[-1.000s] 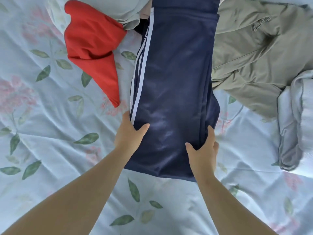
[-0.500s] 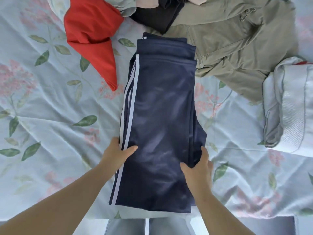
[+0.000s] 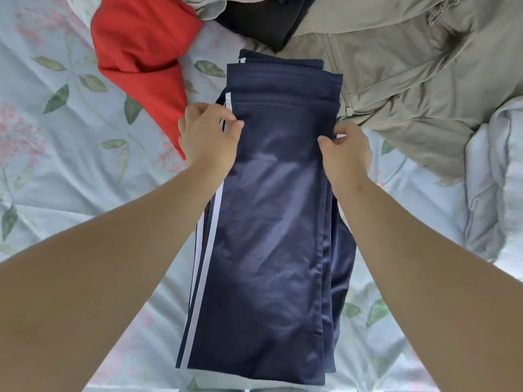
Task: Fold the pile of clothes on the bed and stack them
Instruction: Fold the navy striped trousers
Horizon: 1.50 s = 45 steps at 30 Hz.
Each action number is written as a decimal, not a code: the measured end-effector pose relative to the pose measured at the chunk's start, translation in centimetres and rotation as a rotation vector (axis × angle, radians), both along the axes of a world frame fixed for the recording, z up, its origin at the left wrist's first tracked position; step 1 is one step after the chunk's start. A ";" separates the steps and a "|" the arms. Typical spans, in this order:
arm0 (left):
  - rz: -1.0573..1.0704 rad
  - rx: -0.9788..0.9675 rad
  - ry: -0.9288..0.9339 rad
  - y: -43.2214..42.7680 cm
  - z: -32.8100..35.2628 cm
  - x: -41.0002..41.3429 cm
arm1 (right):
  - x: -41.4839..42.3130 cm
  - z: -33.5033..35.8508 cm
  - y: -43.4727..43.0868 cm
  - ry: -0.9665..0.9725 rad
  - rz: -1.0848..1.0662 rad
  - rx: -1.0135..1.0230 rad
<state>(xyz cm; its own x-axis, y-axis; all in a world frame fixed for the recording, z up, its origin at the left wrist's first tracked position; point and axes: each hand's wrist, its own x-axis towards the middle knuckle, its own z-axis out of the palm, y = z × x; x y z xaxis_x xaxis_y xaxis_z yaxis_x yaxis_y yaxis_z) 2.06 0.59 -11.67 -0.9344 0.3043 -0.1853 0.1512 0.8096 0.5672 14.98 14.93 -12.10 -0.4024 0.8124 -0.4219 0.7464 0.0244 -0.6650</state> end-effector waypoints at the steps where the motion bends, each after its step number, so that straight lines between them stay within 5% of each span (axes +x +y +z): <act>1: 0.011 0.006 -0.001 0.1 0.0 -0.4 | -0.3 0.0 0.4 0.005 0.000 0.041; 6: 0.013 0.074 -0.255 0.4 0.3 -1.9 | -0.6 0.1 1.6 0.125 -0.030 0.090; 11: 0.008 0.195 -0.135 1.3 0.2 -3.3 | -1.9 0.4 2.9 0.208 -0.097 0.114; 14: 0.070 0.108 -0.314 1.6 -1.0 -3.9 | -2.7 -0.2 3.1 0.196 -0.114 -0.071; 20: 0.088 0.349 -0.699 3.3 -0.6 -6.0 | -4.8 0.1 3.7 0.370 -0.145 -0.432; 23: 0.046 0.397 -0.780 4.1 -0.1 -6.7 | -5.7 0.6 4.7 0.281 -0.059 -0.589; 31: 0.024 0.542 -1.026 4.3 4.4 -7.9 | -5.9 3.6 6.3 0.309 -0.056 -0.674; 39: -0.198 0.669 -0.652 4.3 11.0 -8.6 | -6.4 10.3 6.9 0.463 0.133 -0.494; 45: -0.487 0.449 -0.217 -0.2 13.3 -5.2 | -1.8 12.6 3.8 0.446 0.350 -0.375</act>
<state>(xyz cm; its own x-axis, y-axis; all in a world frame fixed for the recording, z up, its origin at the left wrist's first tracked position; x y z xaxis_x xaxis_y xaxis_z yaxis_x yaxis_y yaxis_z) -3.17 0.41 1.68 -0.6283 0.7701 -0.1104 0.2827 0.3582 0.8898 13.21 18.70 0.52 -0.8160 0.4336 -0.3822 0.3888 -0.0776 -0.9181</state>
